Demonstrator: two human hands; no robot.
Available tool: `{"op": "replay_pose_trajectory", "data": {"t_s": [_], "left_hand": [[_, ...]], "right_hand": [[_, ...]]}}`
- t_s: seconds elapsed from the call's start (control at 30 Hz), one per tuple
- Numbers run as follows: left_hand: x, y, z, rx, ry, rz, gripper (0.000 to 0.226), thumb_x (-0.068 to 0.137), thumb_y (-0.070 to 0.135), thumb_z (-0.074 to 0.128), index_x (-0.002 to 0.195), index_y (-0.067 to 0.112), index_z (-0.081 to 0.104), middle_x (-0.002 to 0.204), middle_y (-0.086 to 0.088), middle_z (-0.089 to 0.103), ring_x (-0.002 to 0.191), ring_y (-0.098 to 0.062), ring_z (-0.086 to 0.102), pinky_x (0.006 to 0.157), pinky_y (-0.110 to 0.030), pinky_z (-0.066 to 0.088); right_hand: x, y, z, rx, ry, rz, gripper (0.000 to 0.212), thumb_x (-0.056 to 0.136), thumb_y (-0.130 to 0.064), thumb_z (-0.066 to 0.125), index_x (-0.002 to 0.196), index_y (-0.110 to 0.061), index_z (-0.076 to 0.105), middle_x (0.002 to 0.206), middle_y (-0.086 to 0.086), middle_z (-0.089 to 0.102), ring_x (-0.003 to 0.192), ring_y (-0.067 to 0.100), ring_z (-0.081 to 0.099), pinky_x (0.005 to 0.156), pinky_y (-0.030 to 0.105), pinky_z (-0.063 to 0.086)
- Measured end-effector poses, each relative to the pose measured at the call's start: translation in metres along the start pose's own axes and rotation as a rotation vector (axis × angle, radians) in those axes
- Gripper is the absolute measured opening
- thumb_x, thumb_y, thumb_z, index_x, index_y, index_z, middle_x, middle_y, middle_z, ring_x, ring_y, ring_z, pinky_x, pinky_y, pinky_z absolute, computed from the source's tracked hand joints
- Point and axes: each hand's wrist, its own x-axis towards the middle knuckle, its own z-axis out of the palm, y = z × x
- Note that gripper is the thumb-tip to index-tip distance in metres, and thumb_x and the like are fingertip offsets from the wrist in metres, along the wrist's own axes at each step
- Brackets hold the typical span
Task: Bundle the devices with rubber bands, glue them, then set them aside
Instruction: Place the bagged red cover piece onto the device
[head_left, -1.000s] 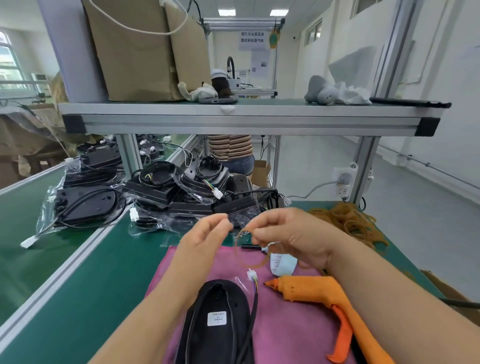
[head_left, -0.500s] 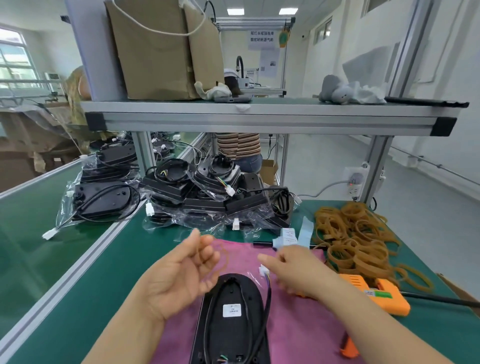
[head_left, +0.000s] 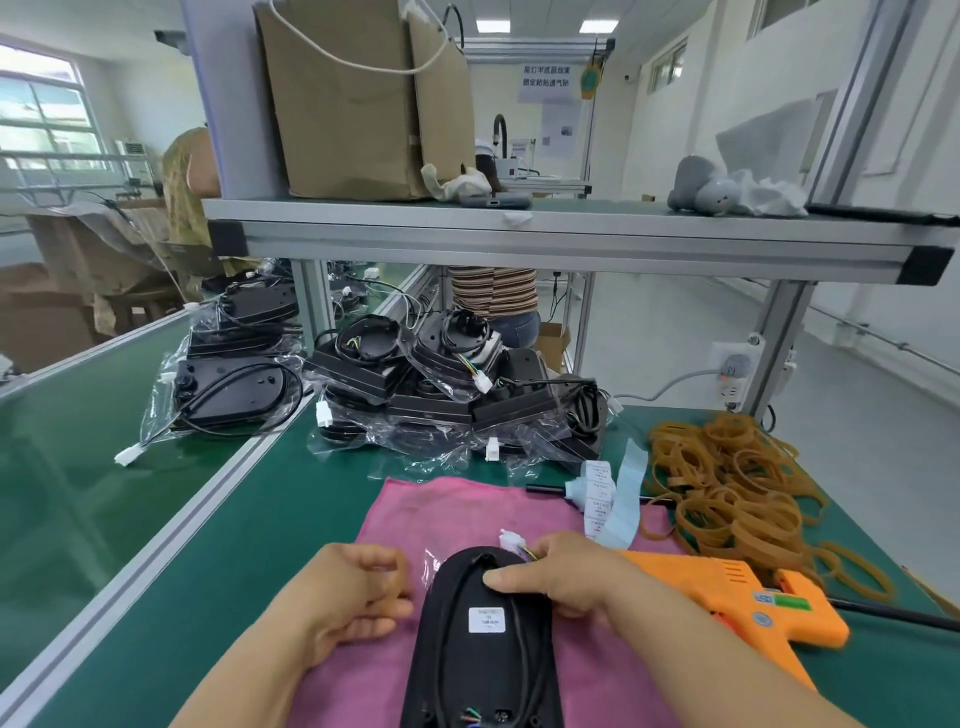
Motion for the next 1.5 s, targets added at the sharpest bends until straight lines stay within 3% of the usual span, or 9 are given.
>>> {"op": "replay_pose_trajectory", "data": {"t_s": [0.13,0.27,0.5,0.7,0.97,1.03,1.17,1.4,1.5], "left_hand": [[0.003,0.0,0.003,-0.009,-0.03,-0.002,0.011,0.094,0.007,0.065,0.103,0.005,0.071,0.078,-0.006,0.074,0.046,-0.007,0.059,0.043,-0.019,0.049],[-0.001,0.005,0.002,-0.052,-0.067,0.005,0.02,0.092,0.023,0.067,0.098,0.005,0.073,0.077,-0.004,0.075,0.037,-0.001,0.042,0.034,-0.013,0.035],[-0.008,0.029,-0.013,-0.178,-0.267,0.147,0.058,0.079,0.056,0.052,0.098,0.009,0.079,0.053,-0.004,0.052,0.031,-0.001,0.027,0.032,-0.011,0.023],[-0.027,0.059,-0.019,0.03,-0.458,0.295,0.084,0.051,0.068,0.085,0.12,0.023,0.069,0.113,-0.011,0.074,0.072,-0.016,0.073,0.063,-0.027,0.061],[-0.021,0.072,0.0,0.135,0.072,0.548,0.028,0.082,0.039,0.075,0.094,0.014,0.078,0.082,-0.008,0.077,0.04,-0.008,0.043,0.046,-0.019,0.04],[-0.025,0.07,0.006,0.174,-0.068,0.557,0.025,0.074,0.039,0.081,0.093,0.024,0.078,0.102,-0.005,0.077,0.059,-0.011,0.067,0.064,-0.024,0.056],[-0.03,0.071,0.006,0.271,-0.36,0.548,0.1,0.051,0.06,0.084,0.139,0.03,0.047,0.14,0.012,0.055,0.12,-0.004,0.061,0.096,-0.016,0.048],[-0.045,0.084,0.035,0.386,-0.473,0.624,0.12,0.055,0.044,0.085,0.155,0.029,0.02,0.156,0.019,0.031,0.129,0.018,0.039,0.099,-0.004,0.038],[-0.048,0.083,0.044,0.413,-0.401,0.667,0.111,0.055,0.032,0.083,0.154,0.023,0.031,0.15,0.015,0.046,0.134,0.006,0.043,0.114,-0.025,0.036]], "right_hand": [[-0.007,-0.003,0.003,0.223,-0.091,0.009,0.023,0.07,-0.026,0.084,0.08,-0.016,0.066,0.066,-0.006,0.071,0.053,0.005,0.062,0.049,0.016,0.044],[-0.019,-0.006,0.003,0.378,-0.061,-0.135,0.045,0.057,-0.024,0.079,0.099,-0.012,0.069,0.097,0.011,0.076,0.084,0.019,0.069,0.088,0.036,0.056],[-0.041,-0.025,-0.021,0.341,0.107,-0.399,0.038,0.062,-0.026,0.076,0.097,-0.016,0.063,0.082,-0.004,0.072,0.077,0.011,0.067,0.077,0.028,0.056],[-0.054,-0.038,-0.043,0.177,0.185,-0.549,0.041,0.076,-0.026,0.072,0.109,-0.046,0.057,0.102,-0.018,0.071,0.096,0.002,0.067,0.088,0.023,0.051],[-0.063,-0.032,-0.041,0.062,0.141,-0.617,0.045,0.085,-0.009,0.067,0.117,-0.038,0.057,0.105,-0.009,0.071,0.101,0.01,0.066,0.096,0.025,0.05],[-0.066,-0.032,-0.042,0.071,0.113,-0.625,0.043,0.084,-0.008,0.066,0.117,-0.035,0.059,0.105,-0.007,0.072,0.102,0.014,0.066,0.097,0.028,0.05],[-0.069,-0.032,-0.044,0.076,0.077,-0.649,0.043,0.081,-0.01,0.066,0.118,-0.031,0.059,0.107,-0.003,0.072,0.106,0.019,0.065,0.102,0.037,0.049],[-0.069,-0.031,-0.041,0.131,0.019,-0.668,0.045,0.08,-0.007,0.066,0.118,-0.029,0.058,0.112,0.003,0.07,0.107,0.026,0.065,0.099,0.045,0.051],[-0.072,-0.033,-0.04,0.059,0.019,-0.692,0.045,0.086,-0.005,0.065,0.12,-0.033,0.054,0.115,0.001,0.066,0.108,0.018,0.063,0.1,0.044,0.05]]}}
